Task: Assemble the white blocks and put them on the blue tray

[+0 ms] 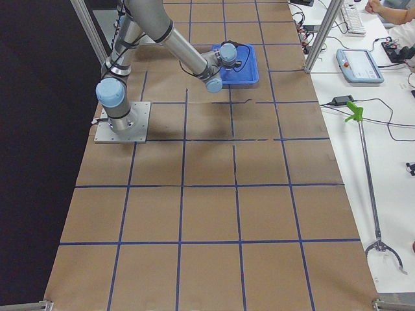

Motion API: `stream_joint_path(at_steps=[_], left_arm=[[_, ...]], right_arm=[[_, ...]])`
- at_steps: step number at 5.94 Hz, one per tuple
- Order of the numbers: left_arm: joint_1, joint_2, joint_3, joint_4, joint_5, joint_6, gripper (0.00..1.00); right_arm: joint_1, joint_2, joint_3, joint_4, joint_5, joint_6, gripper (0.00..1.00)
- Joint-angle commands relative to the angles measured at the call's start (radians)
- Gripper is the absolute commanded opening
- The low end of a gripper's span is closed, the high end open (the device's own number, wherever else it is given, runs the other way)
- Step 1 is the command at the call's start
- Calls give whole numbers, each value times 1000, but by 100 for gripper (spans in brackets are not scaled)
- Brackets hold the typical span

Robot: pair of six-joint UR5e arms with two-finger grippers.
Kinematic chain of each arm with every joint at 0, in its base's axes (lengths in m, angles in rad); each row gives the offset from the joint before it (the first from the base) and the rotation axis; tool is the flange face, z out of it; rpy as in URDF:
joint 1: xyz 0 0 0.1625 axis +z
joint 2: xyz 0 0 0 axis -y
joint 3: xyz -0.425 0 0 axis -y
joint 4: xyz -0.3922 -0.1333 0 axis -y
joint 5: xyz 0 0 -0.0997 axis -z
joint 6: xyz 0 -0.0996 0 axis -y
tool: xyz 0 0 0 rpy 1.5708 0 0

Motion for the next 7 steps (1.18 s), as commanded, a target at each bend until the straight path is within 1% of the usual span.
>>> stream_joint_path(at_steps=[1, 2, 3, 4, 5, 6, 7], left_arm=[[0, 0, -1, 0, 0, 0, 99], [-2, 0, -1, 1, -1, -3, 99], [-2, 0, -1, 1, -1, -3, 99], [-2, 0, 0, 1, -1, -5, 99], [-2, 0, -1, -2, 3, -5, 99], [-2, 0, -1, -2, 2, -5, 99], [-2, 0, -1, -2, 3, -5, 99]], right_arm=[[0, 0, 0, 0, 1, -1, 52], [-2, 0, -2, 0, 1, -1, 52], [-2, 0, 0, 0, 1, 0, 57], [-2, -1, -2, 0, 1, 6, 65], [0, -7, -5, 1, 1, 64, 100], [-2, -19, -8, 1, -5, 205, 100], [-3, -54, -25, 12, -28, 349, 100]])
